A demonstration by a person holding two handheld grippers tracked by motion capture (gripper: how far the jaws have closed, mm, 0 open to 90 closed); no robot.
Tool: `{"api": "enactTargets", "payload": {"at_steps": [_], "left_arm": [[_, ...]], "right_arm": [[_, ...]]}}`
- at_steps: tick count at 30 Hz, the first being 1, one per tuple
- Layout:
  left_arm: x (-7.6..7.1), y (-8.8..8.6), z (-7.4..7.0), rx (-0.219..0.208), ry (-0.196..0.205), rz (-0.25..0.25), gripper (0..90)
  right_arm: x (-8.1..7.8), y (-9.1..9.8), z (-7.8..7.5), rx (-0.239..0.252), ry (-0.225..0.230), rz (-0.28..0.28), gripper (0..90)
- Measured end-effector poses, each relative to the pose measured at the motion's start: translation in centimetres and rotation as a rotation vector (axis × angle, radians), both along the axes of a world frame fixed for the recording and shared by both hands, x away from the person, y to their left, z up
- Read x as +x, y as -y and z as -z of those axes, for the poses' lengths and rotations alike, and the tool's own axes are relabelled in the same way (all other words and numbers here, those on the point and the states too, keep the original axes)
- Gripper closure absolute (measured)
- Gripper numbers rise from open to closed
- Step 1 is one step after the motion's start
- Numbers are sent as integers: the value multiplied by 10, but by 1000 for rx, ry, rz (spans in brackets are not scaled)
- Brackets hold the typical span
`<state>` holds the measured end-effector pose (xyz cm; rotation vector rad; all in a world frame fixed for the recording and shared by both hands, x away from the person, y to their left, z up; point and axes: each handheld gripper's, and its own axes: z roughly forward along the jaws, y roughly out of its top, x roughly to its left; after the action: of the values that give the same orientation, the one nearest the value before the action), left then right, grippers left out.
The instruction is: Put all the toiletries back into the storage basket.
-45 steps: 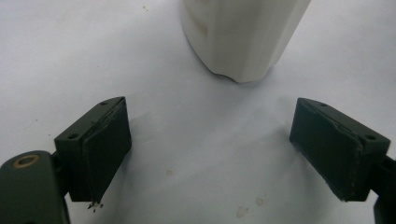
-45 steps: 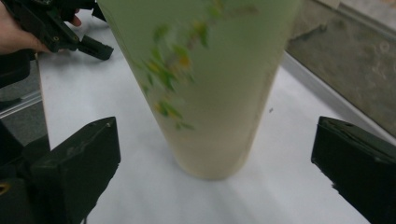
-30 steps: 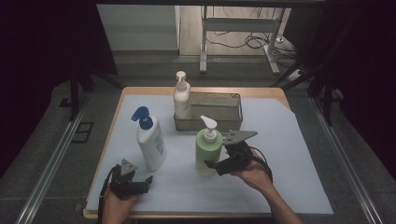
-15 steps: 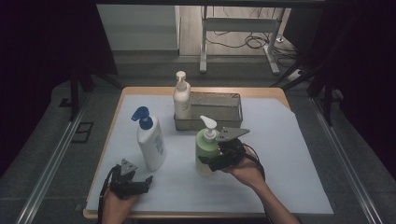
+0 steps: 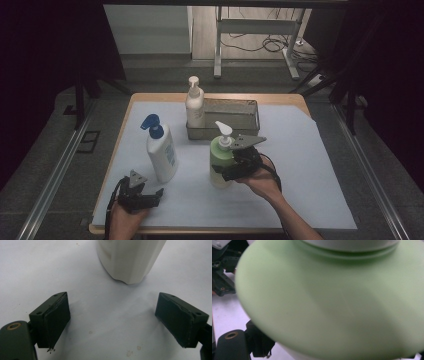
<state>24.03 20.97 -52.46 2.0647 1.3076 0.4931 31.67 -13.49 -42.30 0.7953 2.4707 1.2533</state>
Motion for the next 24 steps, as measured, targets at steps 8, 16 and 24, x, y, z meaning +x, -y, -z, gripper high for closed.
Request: {"api": "enactTargets", "payload": {"at_steps": [8, 16, 24], "left_arm": [[0, 0, 0, 0, 0, 0, 122], [0, 0, 0, 0, 0, 0, 122], [0, 0, 0, 0, 0, 0, 122]], "right_arm": [[6, 4, -13, 1, 11, 31, 117], [17, 7, -27, 19, 3, 57, 117], [29, 6, -43, 15, 19, 81, 118]]}}
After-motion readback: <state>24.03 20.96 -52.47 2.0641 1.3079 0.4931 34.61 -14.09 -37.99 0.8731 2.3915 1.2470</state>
